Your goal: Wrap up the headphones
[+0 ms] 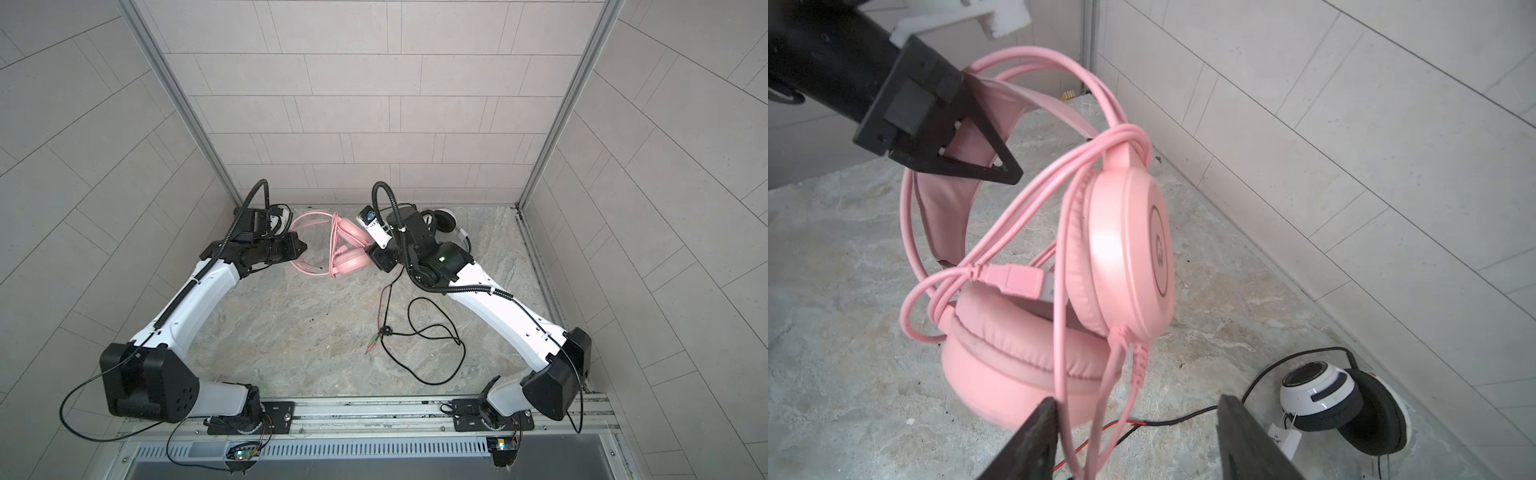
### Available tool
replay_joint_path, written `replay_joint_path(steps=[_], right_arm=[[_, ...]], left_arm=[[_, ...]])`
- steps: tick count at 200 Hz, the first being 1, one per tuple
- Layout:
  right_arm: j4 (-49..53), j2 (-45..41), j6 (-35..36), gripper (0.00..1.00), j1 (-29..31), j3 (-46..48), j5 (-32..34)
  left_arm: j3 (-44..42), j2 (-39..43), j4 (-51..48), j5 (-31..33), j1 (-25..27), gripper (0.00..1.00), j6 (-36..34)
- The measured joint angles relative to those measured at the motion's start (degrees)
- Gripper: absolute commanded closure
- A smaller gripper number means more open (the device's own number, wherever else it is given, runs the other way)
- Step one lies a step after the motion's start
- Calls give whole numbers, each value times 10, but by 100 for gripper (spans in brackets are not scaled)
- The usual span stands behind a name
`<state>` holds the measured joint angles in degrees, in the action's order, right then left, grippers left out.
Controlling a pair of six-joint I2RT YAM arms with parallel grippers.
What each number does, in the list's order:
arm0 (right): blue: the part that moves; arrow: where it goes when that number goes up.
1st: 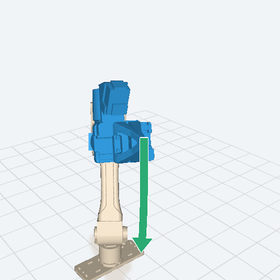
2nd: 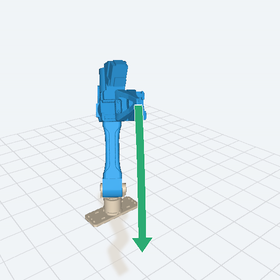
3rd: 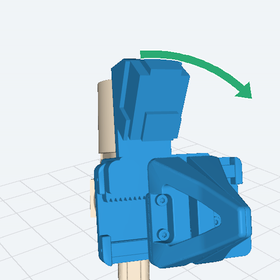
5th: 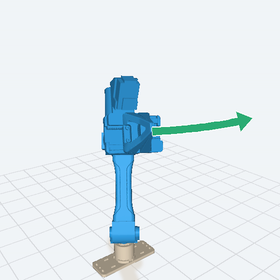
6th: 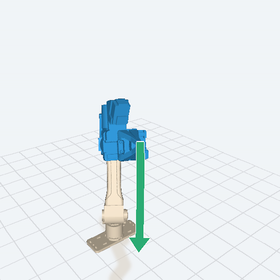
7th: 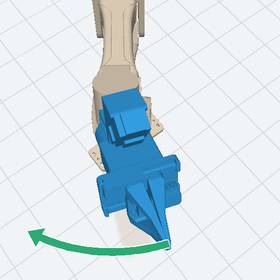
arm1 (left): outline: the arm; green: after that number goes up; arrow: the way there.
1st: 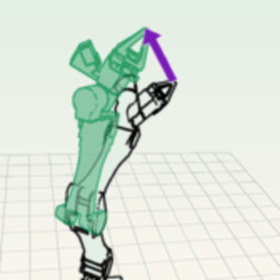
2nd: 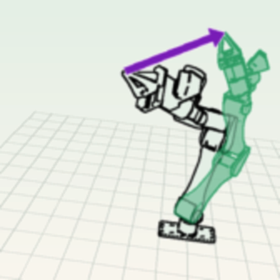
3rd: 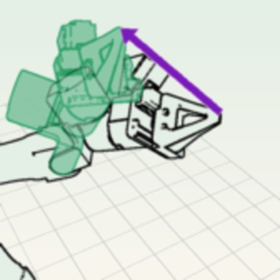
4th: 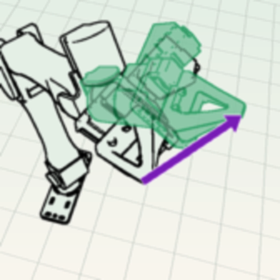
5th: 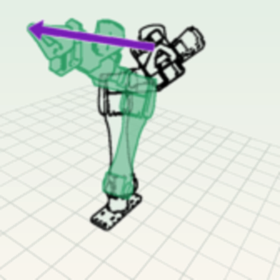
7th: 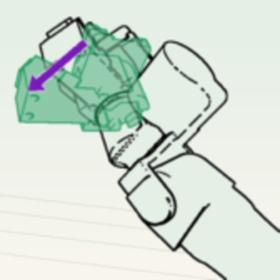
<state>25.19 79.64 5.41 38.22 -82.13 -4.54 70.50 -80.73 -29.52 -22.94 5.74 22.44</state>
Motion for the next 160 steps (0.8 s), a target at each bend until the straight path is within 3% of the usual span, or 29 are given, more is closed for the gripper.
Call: replay_joint_path(steps=[36, 96, 160], right_arm=[[-99, -55, -77, 40, -38, 107, 5], [-217, -77, -145, 42, -40, 324, 44], [-368, -71, -200, 43, -40, 465, 68]], left_arm=[[-31, -54, 54, 40, -25, 100, 89], [-69, -186, 169, 98, -74, 100, 247], [102, -380, 186, 122, -138, 100, 340]])
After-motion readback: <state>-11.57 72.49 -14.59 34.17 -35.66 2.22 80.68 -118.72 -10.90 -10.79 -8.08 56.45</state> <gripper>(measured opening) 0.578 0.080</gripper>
